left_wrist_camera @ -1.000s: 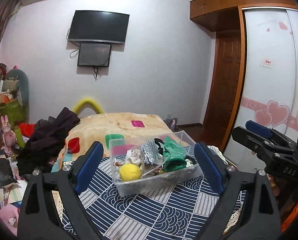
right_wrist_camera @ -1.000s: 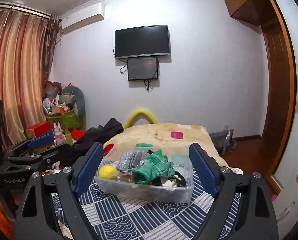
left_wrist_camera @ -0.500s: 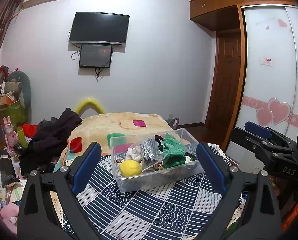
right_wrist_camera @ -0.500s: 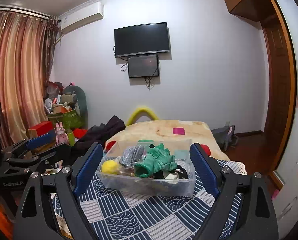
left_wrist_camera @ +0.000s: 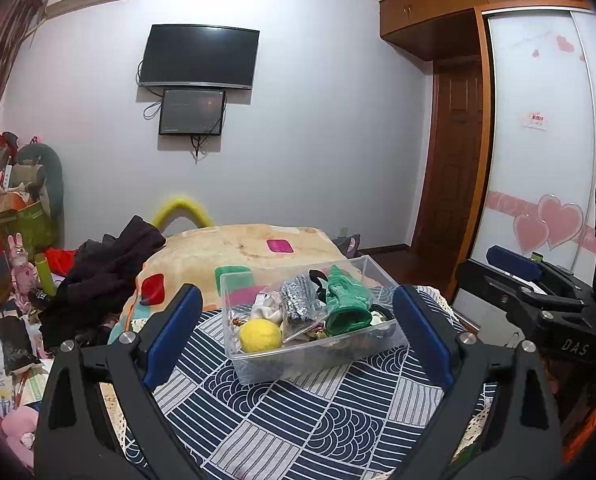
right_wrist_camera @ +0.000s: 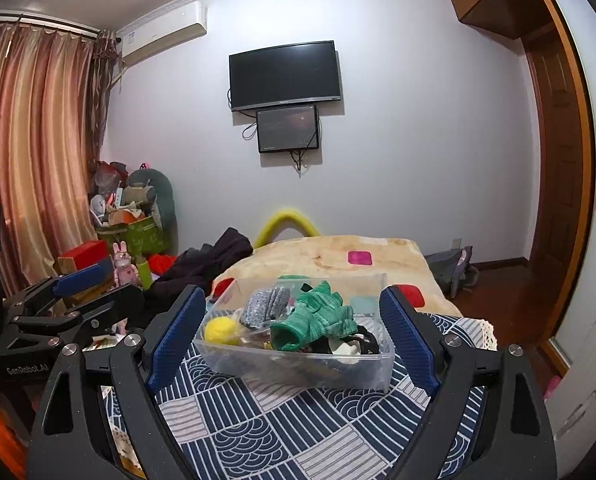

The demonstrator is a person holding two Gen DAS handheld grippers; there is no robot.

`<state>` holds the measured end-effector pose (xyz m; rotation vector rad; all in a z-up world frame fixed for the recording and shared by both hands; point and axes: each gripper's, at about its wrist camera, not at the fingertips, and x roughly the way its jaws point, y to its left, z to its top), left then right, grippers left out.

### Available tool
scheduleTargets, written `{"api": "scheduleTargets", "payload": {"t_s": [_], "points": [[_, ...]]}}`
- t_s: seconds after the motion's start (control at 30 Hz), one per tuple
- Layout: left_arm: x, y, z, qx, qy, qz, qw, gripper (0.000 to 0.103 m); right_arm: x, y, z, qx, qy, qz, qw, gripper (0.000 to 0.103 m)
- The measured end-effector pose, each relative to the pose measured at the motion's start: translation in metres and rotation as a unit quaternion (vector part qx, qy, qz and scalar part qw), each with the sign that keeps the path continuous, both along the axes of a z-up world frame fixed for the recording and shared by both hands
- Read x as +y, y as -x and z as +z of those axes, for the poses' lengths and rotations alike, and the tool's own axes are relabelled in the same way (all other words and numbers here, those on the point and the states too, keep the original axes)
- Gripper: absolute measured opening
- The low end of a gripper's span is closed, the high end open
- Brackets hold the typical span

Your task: Organize soft objects

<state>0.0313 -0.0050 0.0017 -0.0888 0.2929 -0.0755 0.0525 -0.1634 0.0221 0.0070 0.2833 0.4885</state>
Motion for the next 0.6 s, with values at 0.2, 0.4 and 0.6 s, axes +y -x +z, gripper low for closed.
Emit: {"api": "scheduleTargets", "payload": {"t_s": [0.2, 0.4, 0.6], "points": [[-0.0017, -0.0003, 0.0005, 0.0, -0.001, -0.001, 1.0, 0.097, 0.0, -0.0006, 0.0003, 0.0, -0.001, 0.0, 1.0, 0.088], [-0.0028, 0.0006, 0.0011, -0.001, -0.001, -0.002, 1.0, 0.097, 0.0003, -0.0001, 0.0008, -0.001, 0.0, -0.001, 1.0, 0.088], [-0.0032, 0.0013, 0.0026, -0.002, -0.001, -0.003, 1.0, 0.097, 0.0004, 0.0001, 0.0014, -0.001, -0.001, -0.002, 1.0, 0.088]]}}
